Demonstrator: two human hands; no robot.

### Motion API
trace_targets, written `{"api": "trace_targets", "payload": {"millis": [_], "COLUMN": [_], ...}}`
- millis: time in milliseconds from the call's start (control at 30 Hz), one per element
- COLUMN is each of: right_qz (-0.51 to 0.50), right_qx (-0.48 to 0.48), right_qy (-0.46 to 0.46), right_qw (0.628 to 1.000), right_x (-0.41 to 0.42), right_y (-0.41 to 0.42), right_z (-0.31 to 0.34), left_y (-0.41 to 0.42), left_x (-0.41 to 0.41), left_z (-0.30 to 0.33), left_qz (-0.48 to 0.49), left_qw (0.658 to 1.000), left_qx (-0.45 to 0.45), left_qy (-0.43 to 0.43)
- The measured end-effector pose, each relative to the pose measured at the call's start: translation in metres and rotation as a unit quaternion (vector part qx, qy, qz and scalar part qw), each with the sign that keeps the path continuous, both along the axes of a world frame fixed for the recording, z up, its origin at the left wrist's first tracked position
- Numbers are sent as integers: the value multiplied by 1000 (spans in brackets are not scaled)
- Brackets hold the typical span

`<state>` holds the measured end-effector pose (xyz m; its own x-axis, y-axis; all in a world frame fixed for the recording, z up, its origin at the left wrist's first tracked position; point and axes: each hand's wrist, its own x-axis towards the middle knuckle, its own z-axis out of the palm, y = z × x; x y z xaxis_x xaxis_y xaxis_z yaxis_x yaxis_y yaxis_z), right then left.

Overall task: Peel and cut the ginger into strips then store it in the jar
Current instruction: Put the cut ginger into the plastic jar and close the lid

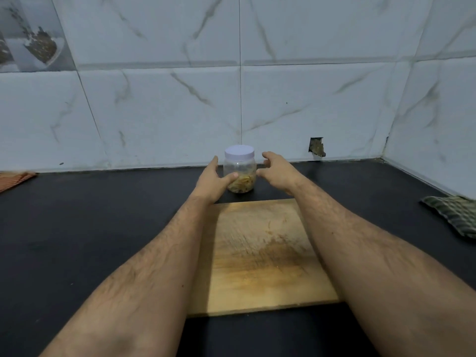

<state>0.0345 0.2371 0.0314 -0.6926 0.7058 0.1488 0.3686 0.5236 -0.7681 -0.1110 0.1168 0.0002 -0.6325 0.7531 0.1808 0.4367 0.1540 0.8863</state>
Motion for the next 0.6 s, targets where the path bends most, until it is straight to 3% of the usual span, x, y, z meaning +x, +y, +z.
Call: {"api": "trace_targets", "payload": {"millis": [167, 333, 433, 600], "right_qz": [-26, -124, -196, -204], "right_qx": [62, 147, 177, 169], "right_qy": [-25, -74, -141, -255], "right_qw": [997, 978, 954, 930], "right_x": [53, 118, 155, 188], "right_y": [-25, -61, -82, -118], "right_z": [19, 31, 32, 9], "left_y": [-45, -100, -129, -156], "left_x": [35, 77, 95, 117], "left_z": [17, 17, 11, 2], "left_qz": [143, 212, 231, 240], "left_qw": [986, 957, 938, 926], "left_qx": [20, -107, -192, -250], "left_qy": [85, 167, 170, 151]}}
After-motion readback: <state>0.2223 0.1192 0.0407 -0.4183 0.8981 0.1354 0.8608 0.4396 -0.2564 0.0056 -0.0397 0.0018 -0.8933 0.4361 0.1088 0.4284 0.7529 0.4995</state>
